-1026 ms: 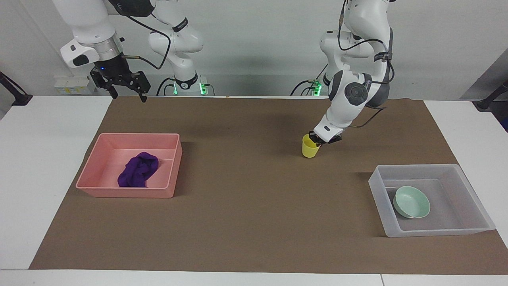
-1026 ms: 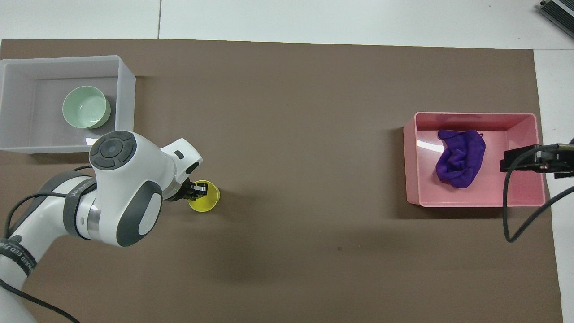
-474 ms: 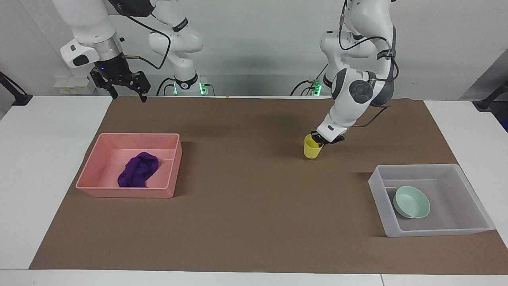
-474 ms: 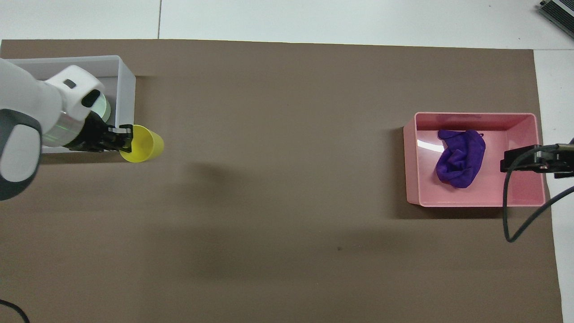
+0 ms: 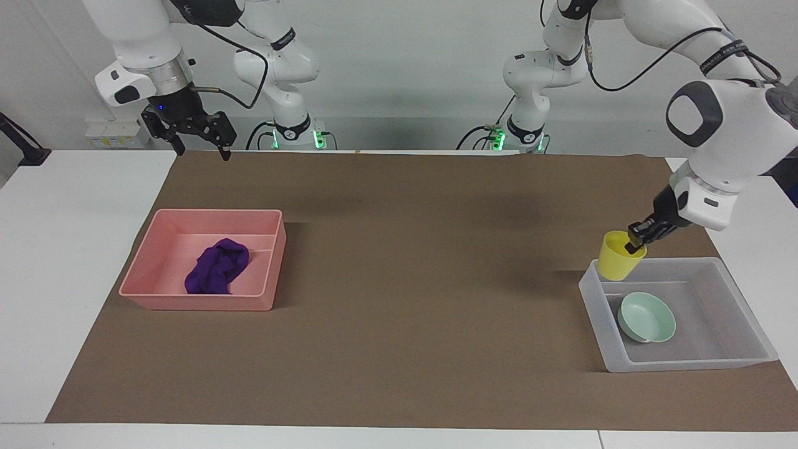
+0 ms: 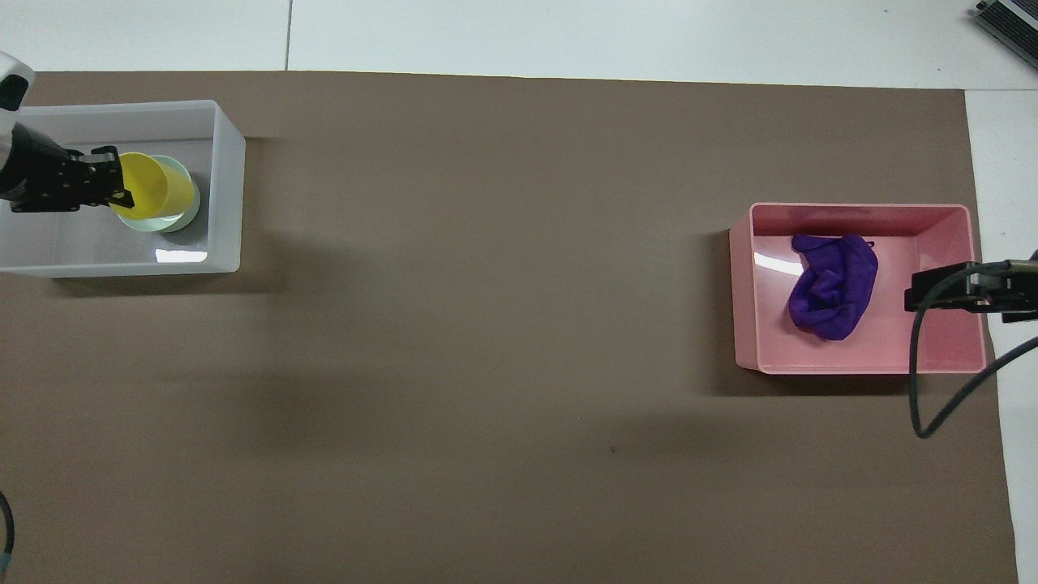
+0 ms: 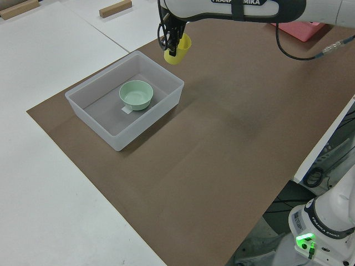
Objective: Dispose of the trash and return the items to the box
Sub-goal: 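Release the yellow cup and withdraw the left gripper from the box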
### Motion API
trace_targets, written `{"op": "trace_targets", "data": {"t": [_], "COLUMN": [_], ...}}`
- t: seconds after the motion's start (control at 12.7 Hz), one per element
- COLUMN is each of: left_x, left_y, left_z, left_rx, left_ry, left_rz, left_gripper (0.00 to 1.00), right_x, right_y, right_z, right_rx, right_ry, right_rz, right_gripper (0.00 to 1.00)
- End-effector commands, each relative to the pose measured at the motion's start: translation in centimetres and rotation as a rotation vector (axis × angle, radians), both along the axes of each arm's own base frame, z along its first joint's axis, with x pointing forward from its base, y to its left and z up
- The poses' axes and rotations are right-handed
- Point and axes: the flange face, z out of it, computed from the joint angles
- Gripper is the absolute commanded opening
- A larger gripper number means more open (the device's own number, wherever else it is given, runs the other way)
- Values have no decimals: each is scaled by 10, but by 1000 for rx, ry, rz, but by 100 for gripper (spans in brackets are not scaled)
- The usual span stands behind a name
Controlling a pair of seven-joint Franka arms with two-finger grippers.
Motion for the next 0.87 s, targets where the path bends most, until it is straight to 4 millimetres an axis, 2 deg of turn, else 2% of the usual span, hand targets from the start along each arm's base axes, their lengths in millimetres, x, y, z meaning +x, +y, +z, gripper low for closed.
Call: {"op": "trace_targets", "data": {"t": [0.0, 0.16, 0.32, 0.47, 0.63, 0.71, 0.79], "left_x": [32, 41, 47, 50, 50, 51, 51], "left_y": [40, 53, 54, 53, 54, 54, 54], "left_z": [-27, -49, -81, -102, -114, -114, -112], "left_rx": [118, 140, 133, 127, 121, 117, 119], "left_ry": [14, -5, 27, 52, 68, 66, 61], "left_rz": [-33, -64, -70, -94, -136, -134, -135], "left_gripper": [0, 0, 0, 0, 0, 52, 100], "right_x": [-8, -8, -8, -8, -9, -10, -9], "right_y": [0, 0, 0, 0, 0, 0, 0], "right_z": [1, 1, 1, 1, -1, 0, 0], "right_rx": [-12, -12, -12, -12, -10, -12, -12], "right_ry": [-8, -8, -8, -8, -6, -8, -9], "right_rz": [16, 14, 14, 14, 14, 15, 13], "right_gripper": [100, 100, 100, 100, 100, 100, 100]}}
